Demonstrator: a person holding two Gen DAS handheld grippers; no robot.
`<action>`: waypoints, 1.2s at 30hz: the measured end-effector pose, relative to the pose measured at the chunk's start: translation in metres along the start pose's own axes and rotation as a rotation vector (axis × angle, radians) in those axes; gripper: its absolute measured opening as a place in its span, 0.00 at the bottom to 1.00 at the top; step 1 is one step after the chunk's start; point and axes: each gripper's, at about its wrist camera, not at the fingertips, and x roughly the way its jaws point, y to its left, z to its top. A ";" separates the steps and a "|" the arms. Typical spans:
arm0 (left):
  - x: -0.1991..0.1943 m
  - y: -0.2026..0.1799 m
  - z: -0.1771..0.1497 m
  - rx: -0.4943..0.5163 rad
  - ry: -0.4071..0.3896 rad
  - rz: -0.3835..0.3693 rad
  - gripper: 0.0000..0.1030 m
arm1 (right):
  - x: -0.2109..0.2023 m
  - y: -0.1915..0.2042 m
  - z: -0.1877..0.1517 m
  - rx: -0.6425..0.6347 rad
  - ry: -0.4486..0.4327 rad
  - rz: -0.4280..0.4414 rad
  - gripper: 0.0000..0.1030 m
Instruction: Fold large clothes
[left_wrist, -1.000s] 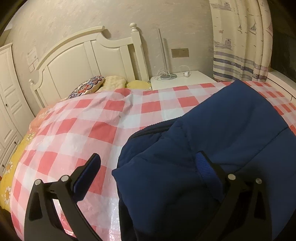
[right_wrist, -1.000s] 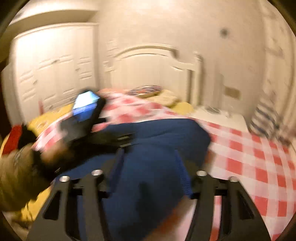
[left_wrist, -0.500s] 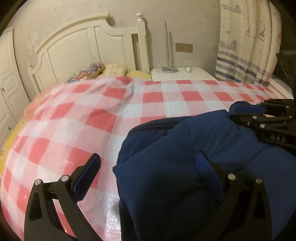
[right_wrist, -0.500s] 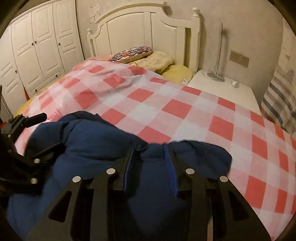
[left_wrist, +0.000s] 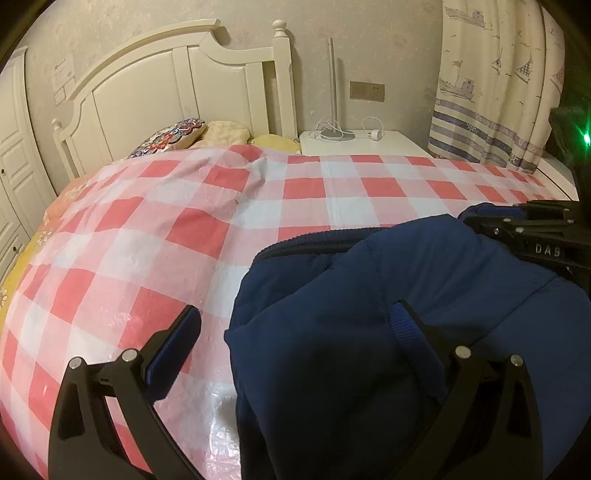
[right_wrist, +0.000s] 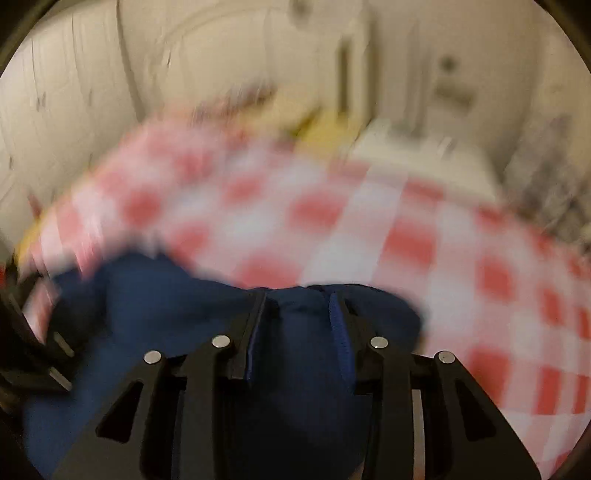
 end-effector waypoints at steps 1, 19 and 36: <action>-0.001 -0.001 -0.001 0.004 -0.004 0.004 0.98 | -0.001 -0.001 0.003 0.016 0.013 -0.001 0.35; 0.004 0.006 0.000 -0.016 0.012 -0.020 0.98 | 0.012 0.067 0.015 -0.202 0.124 -0.010 0.36; -0.019 0.012 -0.002 -0.028 0.005 0.007 0.98 | 0.031 0.112 0.034 -0.273 0.223 -0.046 0.37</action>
